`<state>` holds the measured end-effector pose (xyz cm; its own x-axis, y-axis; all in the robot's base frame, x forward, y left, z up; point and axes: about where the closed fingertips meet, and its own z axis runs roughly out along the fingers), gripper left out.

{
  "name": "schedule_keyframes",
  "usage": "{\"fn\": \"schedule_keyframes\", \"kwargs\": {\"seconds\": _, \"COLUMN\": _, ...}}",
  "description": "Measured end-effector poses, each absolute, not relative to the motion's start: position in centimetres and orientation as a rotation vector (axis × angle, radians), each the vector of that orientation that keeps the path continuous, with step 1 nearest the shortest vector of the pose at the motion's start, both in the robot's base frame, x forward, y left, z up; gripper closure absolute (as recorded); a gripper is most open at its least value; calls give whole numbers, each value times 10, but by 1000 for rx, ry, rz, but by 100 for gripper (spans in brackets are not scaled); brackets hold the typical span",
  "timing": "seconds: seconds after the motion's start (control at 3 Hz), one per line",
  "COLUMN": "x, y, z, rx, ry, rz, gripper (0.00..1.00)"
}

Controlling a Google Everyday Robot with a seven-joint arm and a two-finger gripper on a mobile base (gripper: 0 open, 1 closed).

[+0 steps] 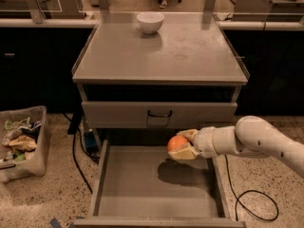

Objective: Pick orange from middle drawer and place on counter

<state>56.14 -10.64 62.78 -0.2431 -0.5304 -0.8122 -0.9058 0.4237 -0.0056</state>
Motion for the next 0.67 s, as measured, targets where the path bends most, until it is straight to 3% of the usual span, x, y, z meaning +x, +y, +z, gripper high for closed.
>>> {"fn": "schedule_keyframes", "kwargs": {"seconds": 0.67, "x": 559, "y": -115, "z": 670, "rx": -1114, "ry": 1813, "rz": 703, "gripper": 100}}
